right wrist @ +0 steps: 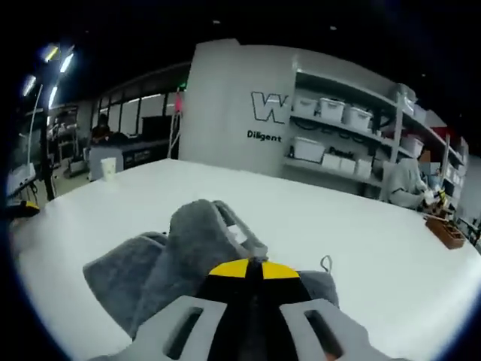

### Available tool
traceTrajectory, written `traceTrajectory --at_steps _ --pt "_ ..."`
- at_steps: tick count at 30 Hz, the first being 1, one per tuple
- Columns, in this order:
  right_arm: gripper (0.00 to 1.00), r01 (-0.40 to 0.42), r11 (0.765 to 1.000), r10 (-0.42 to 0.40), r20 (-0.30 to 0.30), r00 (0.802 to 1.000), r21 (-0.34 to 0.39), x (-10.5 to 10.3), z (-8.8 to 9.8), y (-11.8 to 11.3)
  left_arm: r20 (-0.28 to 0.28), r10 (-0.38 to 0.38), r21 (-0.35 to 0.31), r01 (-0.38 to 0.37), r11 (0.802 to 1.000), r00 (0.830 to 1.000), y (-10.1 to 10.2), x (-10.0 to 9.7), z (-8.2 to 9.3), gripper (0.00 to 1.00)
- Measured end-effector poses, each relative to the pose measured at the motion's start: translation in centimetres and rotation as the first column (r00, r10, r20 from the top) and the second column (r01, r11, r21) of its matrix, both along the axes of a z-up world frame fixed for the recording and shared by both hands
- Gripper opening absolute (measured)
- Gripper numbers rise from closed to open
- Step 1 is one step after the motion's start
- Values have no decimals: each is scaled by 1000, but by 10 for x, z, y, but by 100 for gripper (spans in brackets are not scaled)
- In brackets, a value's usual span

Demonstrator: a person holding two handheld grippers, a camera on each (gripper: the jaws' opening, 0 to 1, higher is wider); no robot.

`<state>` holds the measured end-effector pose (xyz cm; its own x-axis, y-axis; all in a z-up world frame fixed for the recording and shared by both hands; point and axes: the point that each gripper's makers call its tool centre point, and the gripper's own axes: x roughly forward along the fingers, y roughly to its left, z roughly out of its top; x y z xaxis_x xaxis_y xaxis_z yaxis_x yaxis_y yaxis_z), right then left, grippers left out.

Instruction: Open the folded towel by lifting each exposed corner and separating the folded layers until the towel lies flat within the target outline without major curled edges

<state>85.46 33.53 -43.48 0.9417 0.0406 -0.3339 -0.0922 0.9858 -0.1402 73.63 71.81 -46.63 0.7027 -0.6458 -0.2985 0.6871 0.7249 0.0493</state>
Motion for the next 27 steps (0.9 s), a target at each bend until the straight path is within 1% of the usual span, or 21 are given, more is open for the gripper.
traceTrajectory --at_steps 3,4,5,6,9,10,13,17,18,19,27 --pt "0 29 1000 -30 -4 1000 -6 -2 -4 -16 -1 5 0 -5 1000 1000 1 0 0 100" --pt "0 47 999 -47 -4 999 -13 -2 -5 -26 0 5 4 -5 1000 1000 1 0 0 100" --pt "0 54 998 -54 -4 999 -18 -2 -6 -31 0 5 5 -5 1000 1000 1 0 -1 100" --pt "0 73 997 -73 -1 997 -22 -2 -6 -42 -1 5 6 -5 1000 1000 1 0 -1 100" --pt "0 125 992 -125 7 992 -3 -6 -6 -67 -4 3 11 -3 1000 1000 1 0 -2 100" --pt "0 129 992 -129 7 992 -3 -6 -6 -70 -5 3 11 -3 1000 1000 1 0 -2 100" --pt "0 157 987 -157 8 988 -27 -14 -10 -93 -4 2 14 -2 1000 1000 0 -1 -2 100" --pt "0 171 984 -170 15 985 -41 -21 -10 -105 -3 6 14 -6 1000 1000 2 0 -2 100" --pt "0 180 983 -180 17 984 -42 -22 -10 -113 -4 8 16 -8 1000 1000 3 0 -2 100" --pt "0 182 982 -182 19 983 -41 -23 -9 -116 -4 8 16 -8 1000 1000 3 0 -2 100" --pt "0 219 975 -217 46 975 -48 -35 -1 -141 -3 13 16 -13 1000 1000 4 1 -2 100"
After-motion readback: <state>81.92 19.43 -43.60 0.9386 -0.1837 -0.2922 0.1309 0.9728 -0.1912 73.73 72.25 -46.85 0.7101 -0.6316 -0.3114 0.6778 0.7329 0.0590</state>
